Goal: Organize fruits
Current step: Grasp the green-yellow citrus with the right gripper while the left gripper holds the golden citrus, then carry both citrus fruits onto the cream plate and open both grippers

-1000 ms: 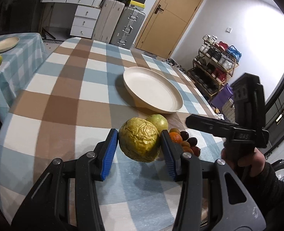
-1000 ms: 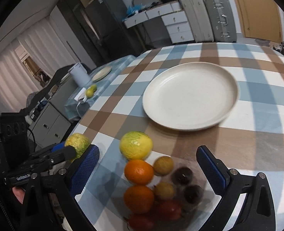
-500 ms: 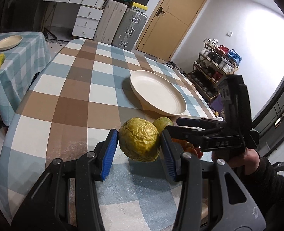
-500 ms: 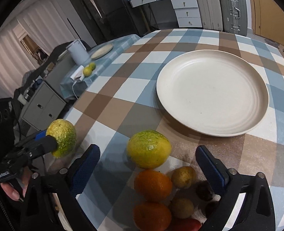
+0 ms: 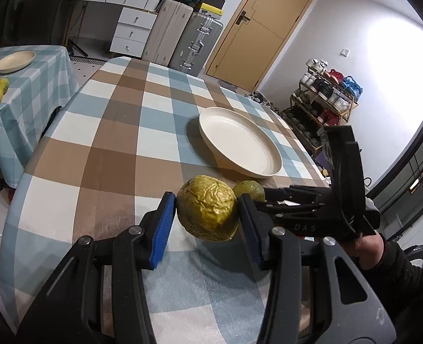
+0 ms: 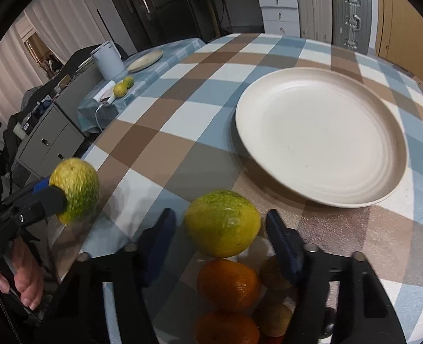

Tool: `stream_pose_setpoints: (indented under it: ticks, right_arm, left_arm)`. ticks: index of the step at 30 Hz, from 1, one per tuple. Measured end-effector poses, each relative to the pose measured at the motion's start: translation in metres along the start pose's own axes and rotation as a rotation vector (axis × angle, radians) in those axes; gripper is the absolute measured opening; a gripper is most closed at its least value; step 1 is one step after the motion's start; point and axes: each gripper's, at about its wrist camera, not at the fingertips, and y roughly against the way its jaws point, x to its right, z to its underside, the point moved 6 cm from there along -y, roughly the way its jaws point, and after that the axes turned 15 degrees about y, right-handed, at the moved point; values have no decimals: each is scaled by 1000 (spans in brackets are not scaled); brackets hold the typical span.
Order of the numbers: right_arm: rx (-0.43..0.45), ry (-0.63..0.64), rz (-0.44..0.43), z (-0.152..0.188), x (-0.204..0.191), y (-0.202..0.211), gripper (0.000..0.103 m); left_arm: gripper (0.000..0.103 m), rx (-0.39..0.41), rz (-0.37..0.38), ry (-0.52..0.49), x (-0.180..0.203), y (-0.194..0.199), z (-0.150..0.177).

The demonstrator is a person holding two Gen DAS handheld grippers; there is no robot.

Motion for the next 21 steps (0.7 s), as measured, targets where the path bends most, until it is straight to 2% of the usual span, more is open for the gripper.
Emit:
stream_pose_setpoints:
  ticks: [1, 6, 13, 21]
  right_arm:
    - [-5, -3, 2, 1, 0, -2, 56]
    - [29, -53, -44, 2, 6, 2, 55]
    - [180, -139, -114, -3, 27, 40, 55]
    - [282, -137, -77, -18, 65, 89, 55]
  left_arm:
    - [43, -3, -1, 3, 0, -2, -1]
    - [43, -11, -12, 8, 6, -11, -8]
    - [43, -21, -15, -14, 27, -38, -28]
    - [43, -46, 6, -67, 70, -89, -72]
